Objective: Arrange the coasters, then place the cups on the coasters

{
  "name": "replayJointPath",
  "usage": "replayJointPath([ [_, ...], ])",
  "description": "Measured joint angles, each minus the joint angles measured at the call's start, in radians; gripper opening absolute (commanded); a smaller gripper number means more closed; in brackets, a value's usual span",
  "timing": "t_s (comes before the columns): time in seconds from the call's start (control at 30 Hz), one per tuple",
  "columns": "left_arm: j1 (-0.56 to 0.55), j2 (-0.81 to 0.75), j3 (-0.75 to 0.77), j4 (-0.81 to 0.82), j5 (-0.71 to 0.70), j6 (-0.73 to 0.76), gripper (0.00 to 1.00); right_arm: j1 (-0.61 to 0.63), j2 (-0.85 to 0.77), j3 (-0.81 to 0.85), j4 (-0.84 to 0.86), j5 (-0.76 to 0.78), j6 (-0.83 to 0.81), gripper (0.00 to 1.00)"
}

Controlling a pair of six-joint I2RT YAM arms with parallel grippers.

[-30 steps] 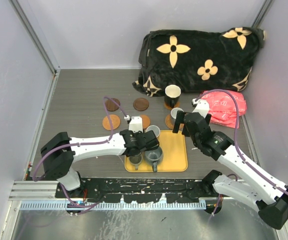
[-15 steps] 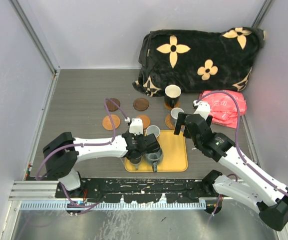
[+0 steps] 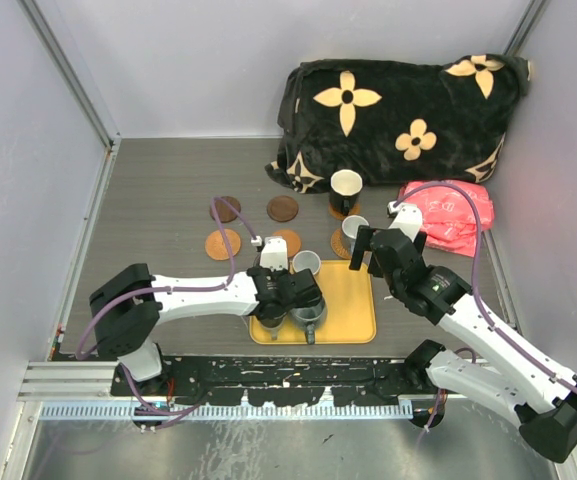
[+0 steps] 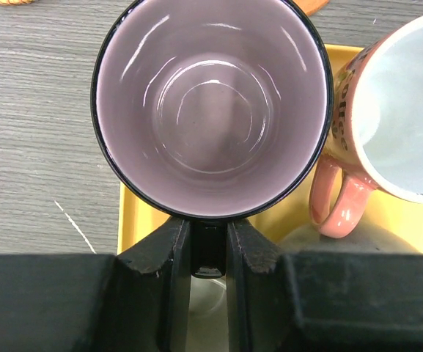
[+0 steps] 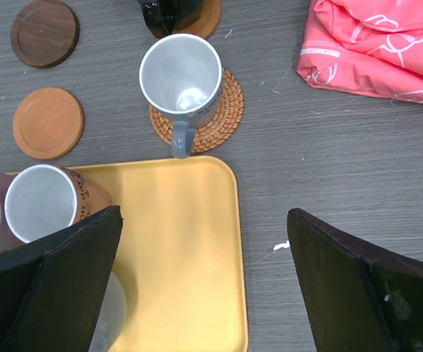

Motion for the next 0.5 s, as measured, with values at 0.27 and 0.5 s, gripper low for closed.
replayJointPath([
  [0.27,-0.001,0.002,0.000,0.000,-0.005,-0.001,0.00,0.000,-0.011,-0.013,-0.006,0.001,0.008,1.00],
  [0.5,-0.020,0.001,0.000,-0.012,-0.027,-0.001,0.00,0.000,-0.011,-0.018,-0.010,0.001,0.018,1.00],
])
